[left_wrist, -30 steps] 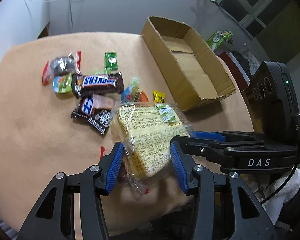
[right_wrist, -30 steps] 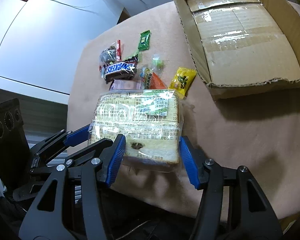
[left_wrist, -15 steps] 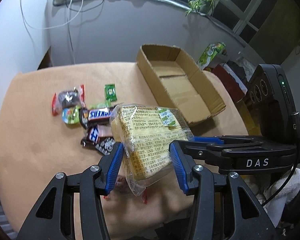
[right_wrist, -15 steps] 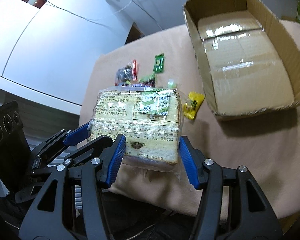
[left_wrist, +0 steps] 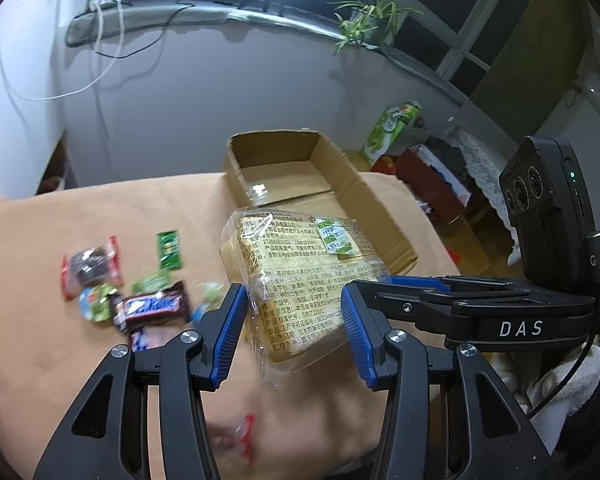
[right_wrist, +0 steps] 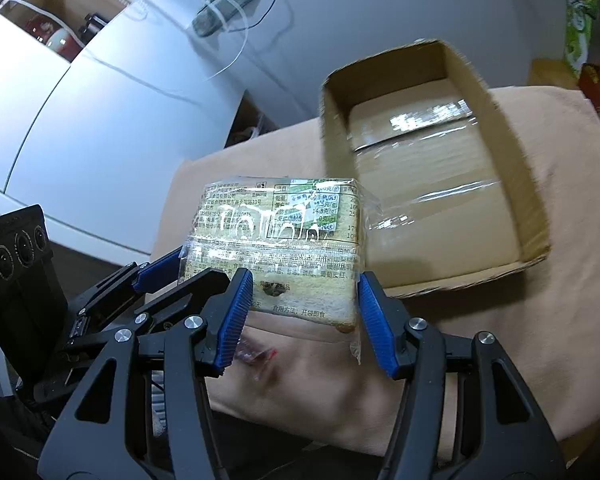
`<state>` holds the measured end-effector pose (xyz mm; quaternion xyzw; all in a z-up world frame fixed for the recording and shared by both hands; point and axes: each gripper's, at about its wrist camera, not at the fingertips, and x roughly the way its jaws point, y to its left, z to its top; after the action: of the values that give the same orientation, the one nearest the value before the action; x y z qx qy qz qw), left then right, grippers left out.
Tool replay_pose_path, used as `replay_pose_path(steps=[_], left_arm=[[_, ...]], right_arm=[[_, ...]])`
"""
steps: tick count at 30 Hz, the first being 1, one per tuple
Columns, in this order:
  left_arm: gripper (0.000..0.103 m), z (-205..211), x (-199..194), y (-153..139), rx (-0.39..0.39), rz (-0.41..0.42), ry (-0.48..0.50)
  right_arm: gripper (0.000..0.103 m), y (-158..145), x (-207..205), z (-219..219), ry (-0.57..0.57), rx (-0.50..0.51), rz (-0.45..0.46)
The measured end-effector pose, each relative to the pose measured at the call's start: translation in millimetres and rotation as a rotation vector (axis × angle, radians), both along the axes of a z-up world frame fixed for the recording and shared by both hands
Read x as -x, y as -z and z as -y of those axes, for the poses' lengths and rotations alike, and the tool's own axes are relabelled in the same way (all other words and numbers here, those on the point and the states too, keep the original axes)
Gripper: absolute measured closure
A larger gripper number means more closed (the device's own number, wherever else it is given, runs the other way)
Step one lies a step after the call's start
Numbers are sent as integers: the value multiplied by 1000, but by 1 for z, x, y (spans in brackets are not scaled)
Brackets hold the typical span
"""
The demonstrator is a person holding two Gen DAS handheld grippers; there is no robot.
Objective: Organize snacks
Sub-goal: 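Carry the wafer cake package into the cardboard box and lower it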
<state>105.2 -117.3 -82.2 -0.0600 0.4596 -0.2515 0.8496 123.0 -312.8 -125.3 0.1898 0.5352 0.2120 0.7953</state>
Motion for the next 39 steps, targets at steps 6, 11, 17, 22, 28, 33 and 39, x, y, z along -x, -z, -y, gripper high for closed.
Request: replay_pose_path(steps=[6,11,17,22,28,33,39], left_arm=[[57,26,-13,0,20,11,48],[57,48,-26,7,33,-1,88],[57,75,-37,20,19,-20,121],[57,88,-43,31,2,-36,127],[57,94,-45,39,-30,-45,131],[57,96,-45,45,-63,-60,129],[57,95,-39,39,-64,-46,132]], right_arm=[[45,1,-13,27,39,38,8],[45,6,-25,48,53,84,11],[45,11,-37,65,59,150,20],[45,20,-43,70,55,186,12],[45,25,-46,68,48,235,18],[45,20,-45,67,58,274,46],[45,13,-40,67,70,290,64]])
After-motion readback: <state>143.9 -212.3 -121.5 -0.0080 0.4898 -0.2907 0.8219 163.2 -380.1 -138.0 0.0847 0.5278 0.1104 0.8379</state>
